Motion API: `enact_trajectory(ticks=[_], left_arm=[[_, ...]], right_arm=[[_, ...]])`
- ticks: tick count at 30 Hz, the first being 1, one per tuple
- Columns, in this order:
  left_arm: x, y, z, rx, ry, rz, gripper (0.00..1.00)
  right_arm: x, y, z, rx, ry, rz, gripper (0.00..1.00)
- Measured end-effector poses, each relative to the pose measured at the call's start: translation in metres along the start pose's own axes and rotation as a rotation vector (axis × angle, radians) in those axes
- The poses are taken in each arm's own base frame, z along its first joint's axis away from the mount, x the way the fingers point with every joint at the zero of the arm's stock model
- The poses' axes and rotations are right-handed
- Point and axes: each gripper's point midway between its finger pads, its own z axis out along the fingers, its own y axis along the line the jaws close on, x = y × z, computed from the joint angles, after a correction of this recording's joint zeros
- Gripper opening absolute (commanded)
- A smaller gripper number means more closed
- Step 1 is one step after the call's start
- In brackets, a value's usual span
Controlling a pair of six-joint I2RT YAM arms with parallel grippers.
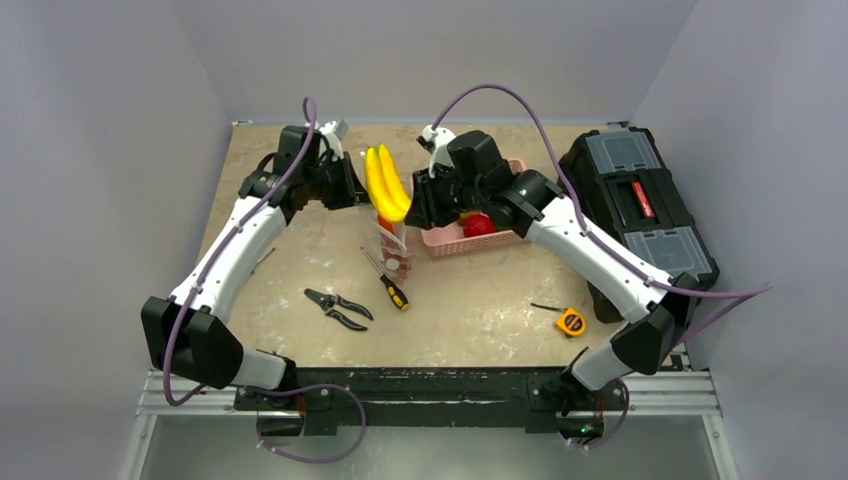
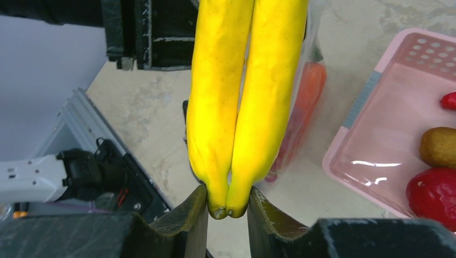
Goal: Place the food in the zip-top bag and seal the zipper
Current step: Place the fake fruit in the zipper food storage bag.
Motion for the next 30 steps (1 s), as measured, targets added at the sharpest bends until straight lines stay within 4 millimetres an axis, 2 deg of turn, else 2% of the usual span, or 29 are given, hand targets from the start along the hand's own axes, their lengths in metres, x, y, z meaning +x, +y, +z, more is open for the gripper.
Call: enact_trajectory(ticks=[5,9,12,16,19,25,30], left_arm=[[0.0,0.002,-0.013,-0.015,-0.059,0.016,0.0],[-0.008,-0.002,-0.027,-0.01,-0.13,0.038,0.0],[-0.012,-0.004,-0.033,-0.002,-0.169,0.053,0.0],[-0.017,-0.005,-0.033,0.005,-0.195,0.064,0.0],[-0.017,-0.006,-0.032,0.008,-0.197,0.065,0.0],[-0.018,-0.01,-0.03,0.038,-0.202,0.076,0.0],[-0.017,-0.013,-0.029,0.055,-0.203,0.099,0.0]], right_arm=[[0.005,0.025,-0.018,-0.145,0.037,0.008,0.0],[0.005,0.045,-0.034,-0.336,0.045,0.094,0.0],[0.006,0.041,-0.039,-0.456,0.065,0.201,0.0],[0.021,0.026,-0.036,-0.528,0.138,0.355,0.0],[0.031,0.027,-0.038,-0.591,0.193,0.428,0.0],[0.038,0.03,-0.043,-0.685,0.248,0.528,0.0],[0.032,0.026,-0.046,-0.718,0.258,0.568,0.0]])
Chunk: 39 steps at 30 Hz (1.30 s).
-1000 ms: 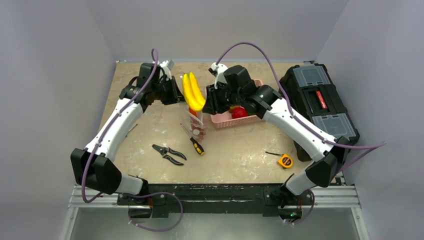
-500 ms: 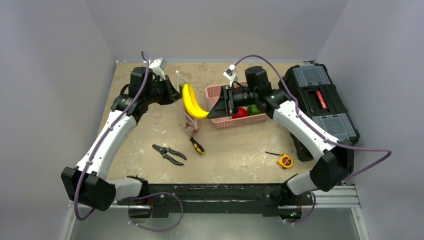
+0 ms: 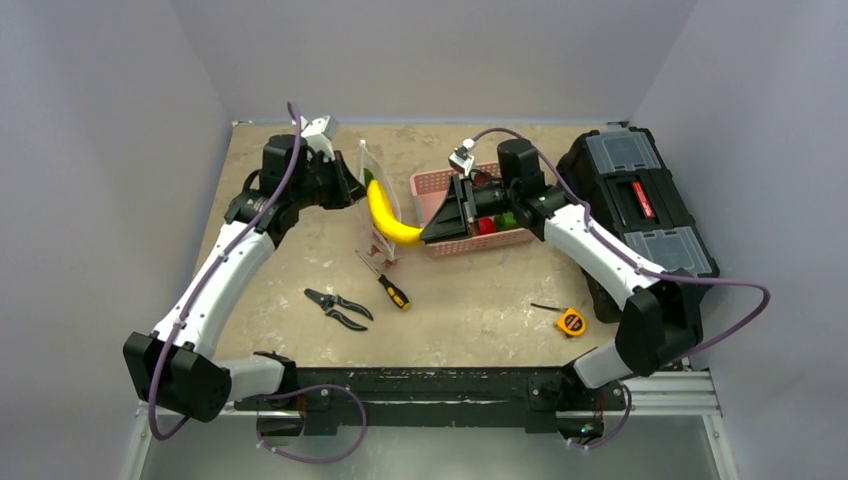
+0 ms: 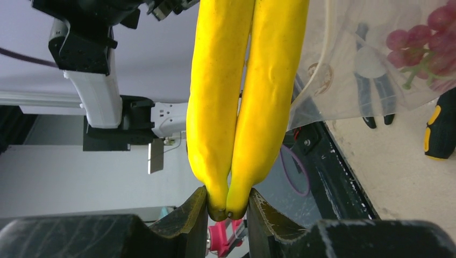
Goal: Place the food in the zip-top bag and seal the zipper
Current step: Place the fake fruit in the zipper food storage bag.
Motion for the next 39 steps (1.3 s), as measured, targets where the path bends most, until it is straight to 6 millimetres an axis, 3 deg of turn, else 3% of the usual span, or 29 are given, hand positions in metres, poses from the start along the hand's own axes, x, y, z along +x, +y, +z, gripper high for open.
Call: enact_trajectory(ticks=[10,12,15,20,25,29,35,39], left_arm=[[0.009,-0.017,0.003,0.045,0.022,0.058,0.0],[0.01,-0.019,0.003,0.05,0.025,0.064,0.0],[0.011,-0.02,0.003,0.052,0.026,0.065,0.0],[0.01,-0.02,0.003,0.053,0.024,0.065,0.0],[0.01,-0.017,0.003,0.037,0.022,0.063,0.0],[0.01,-0.006,0.002,-0.01,0.023,0.054,0.0],[0.014,0.001,0.001,-0.041,0.036,0.045,0.0],[0.013,-0.003,0.001,-0.027,0.034,0.047,0.0]], right_arm=[[-0.029,-0.04,0.0,0.074,-0.045,0.121,0.0],[-0.042,-0.044,0.002,0.125,-0.074,0.112,0.0],[-0.063,-0.041,0.001,0.19,-0.132,0.059,0.0],[-0.081,-0.024,0.0,0.283,-0.203,-0.035,0.0],[-0.091,-0.005,0.014,0.426,-0.239,-0.177,0.0],[-0.092,-0.002,0.03,0.558,-0.257,-0.28,0.0],[-0.086,-0.012,0.036,0.737,-0.281,-0.39,0.0],[-0.085,-0.029,0.037,0.832,-0.27,-0.43,0.0]])
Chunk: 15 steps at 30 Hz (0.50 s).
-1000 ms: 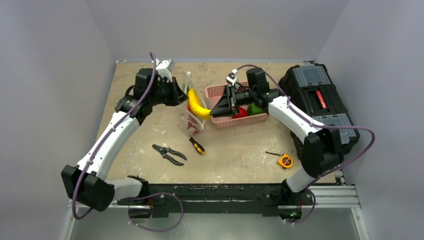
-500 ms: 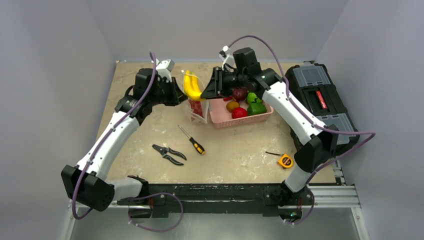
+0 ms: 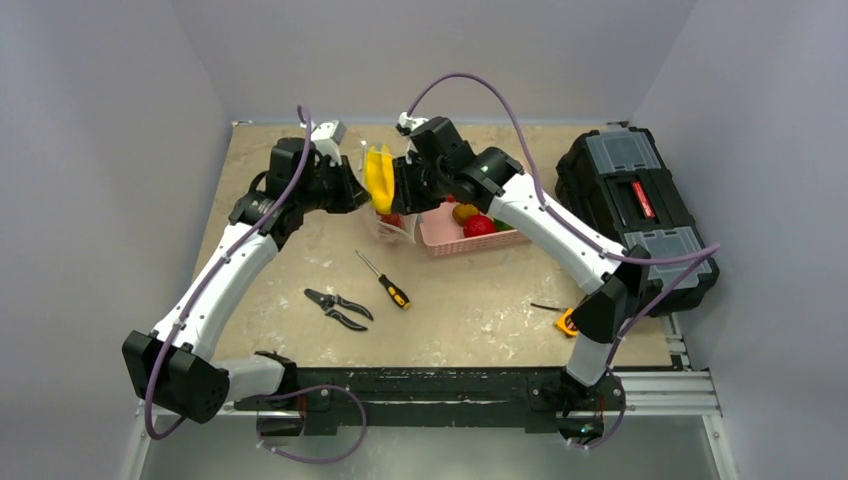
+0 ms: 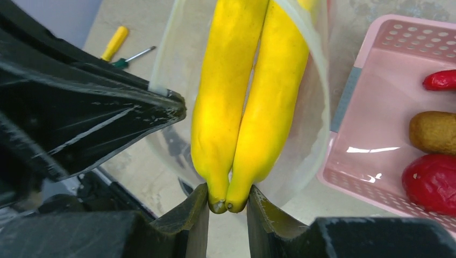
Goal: Place the food in the zip-top bag and seal the zipper
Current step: Place the fake fruit in the zipper food storage bag.
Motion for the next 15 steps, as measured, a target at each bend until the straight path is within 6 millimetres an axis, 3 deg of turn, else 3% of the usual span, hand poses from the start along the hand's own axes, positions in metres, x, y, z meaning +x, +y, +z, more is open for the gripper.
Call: enact_trajectory(ticks=[5,9,12,15], left_arm=[[-0.002,-0.005,-0.001,0.023,-0.009,0.0,0.0],[-0.002,-0.006,-0.001,0.03,-0.006,-0.003,0.0],[-0.002,-0.007,-0.001,0.034,-0.004,-0.004,0.0],[-0.002,-0.007,-0.001,0.036,-0.003,-0.006,0.0]], right_arm=[[0.018,-0.006,0.024,0.065,0.049,-0.058,0.0],[0.029,-0.005,0.04,0.097,0.079,-0.097,0.06],[0.031,-0.006,0.046,0.113,0.082,-0.119,0.15],[0.029,-0.005,0.047,0.116,0.073,-0.134,0.31]])
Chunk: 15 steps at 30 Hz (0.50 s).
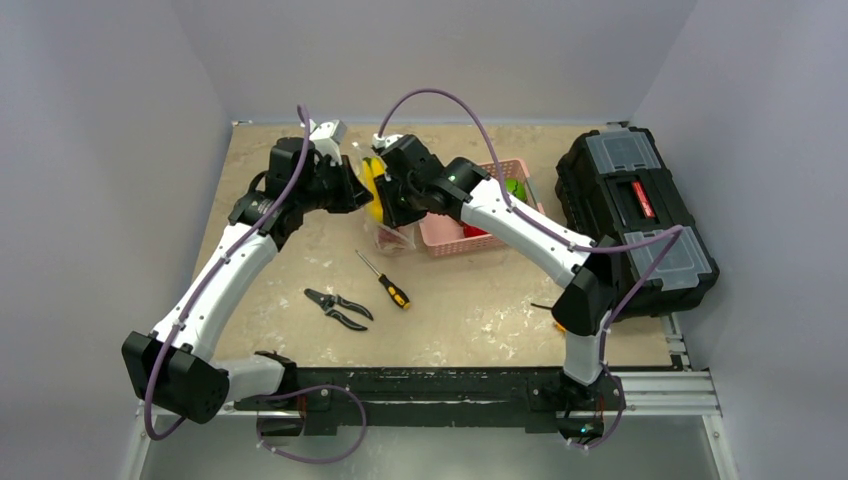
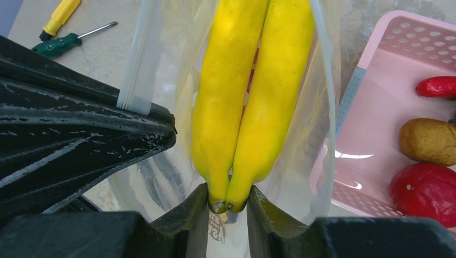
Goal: Place the food in the zip-top bag and seal the zipper
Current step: Place the fake fruit in the zipper food storage bag.
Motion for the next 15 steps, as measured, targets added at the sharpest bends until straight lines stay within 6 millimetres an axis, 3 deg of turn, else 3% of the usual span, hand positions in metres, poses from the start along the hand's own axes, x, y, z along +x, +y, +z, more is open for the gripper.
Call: enact_trajectory(ticks=[6,15], left_arm=[[-0.001,0.001,0.0,-0.004,-0.003,-0.017,0.0],[-0.003,0.013,0.003,-0.029,-0.001,-0.065,0.0]], right_arm=[[-0.006,-0.001,0.0,0.01,-0.019,-0.017,0.62],[-0.01,0.004,-0.007,-0.024,-0.037,-0.02,0.65]])
